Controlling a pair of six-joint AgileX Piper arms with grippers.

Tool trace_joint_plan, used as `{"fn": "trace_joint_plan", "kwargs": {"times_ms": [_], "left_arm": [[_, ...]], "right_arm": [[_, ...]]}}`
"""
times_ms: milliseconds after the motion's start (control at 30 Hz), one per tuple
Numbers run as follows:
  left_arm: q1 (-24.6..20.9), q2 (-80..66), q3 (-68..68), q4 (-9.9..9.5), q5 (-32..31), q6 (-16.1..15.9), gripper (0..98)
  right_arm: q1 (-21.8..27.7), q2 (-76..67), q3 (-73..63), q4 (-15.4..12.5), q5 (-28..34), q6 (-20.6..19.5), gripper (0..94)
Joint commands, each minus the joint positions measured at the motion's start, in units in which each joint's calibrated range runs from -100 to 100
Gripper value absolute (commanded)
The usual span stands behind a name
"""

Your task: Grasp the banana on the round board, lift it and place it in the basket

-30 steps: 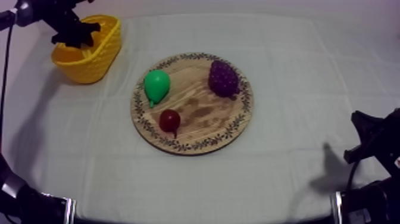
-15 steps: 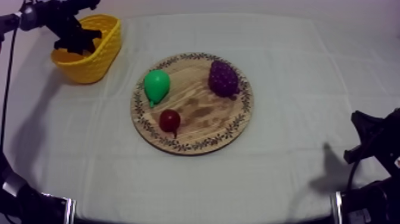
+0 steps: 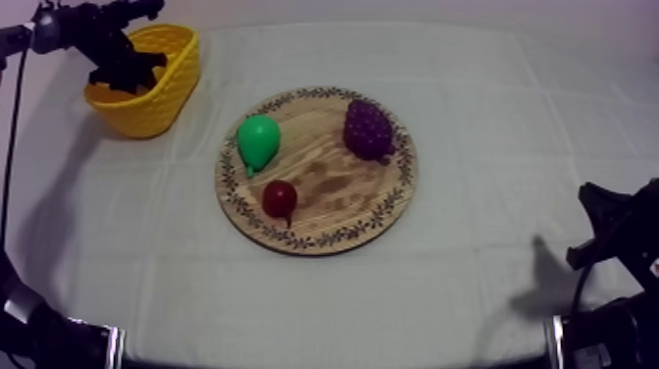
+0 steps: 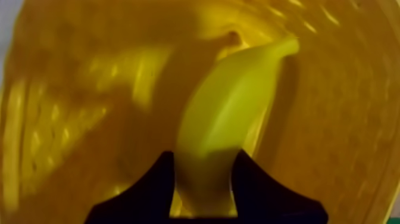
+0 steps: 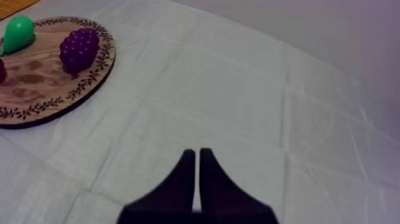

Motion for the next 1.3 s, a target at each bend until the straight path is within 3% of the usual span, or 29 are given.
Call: {"fn": "trace_joint_plan", "kwargs": {"times_ms": [0, 200, 400, 667, 867, 1267], "left_arm": [[-0.01, 0.02, 0.12, 0.06, -0.20, -0.11, 43.5], [0.05, 0.01, 0.65, 0.34, -0.79, -0.34, 45.4], [0.13, -0.37, 0.67, 0.37, -0.95, -0.31, 41.3], [0.56, -2.20, 0.33, -0.42, -0.97, 0.63, 26.9], [0.50, -4.27, 0.97, 0.00, -1.69, 0.83, 5.2], [1.30, -17.67, 7.79, 0.52, -8.88, -0.51, 1.4]], "right_arm": [[-0.01, -0.05, -0.03, 0.01, 0.01, -0.15, 0.3], [-0.01, -0.05, -0.03, 0.01, 0.01, -0.15, 0.3], [-0.01, -0.05, -0.03, 0.01, 0.01, -0.15, 0.3], [-0.01, -0.05, -0.03, 0.01, 0.01, -0.15, 0.3], [-0.01, -0.05, -0.03, 0.01, 0.01, -0.15, 0.3], [-0.01, -0.05, -0.03, 0.01, 0.01, -0.15, 0.3]]}}
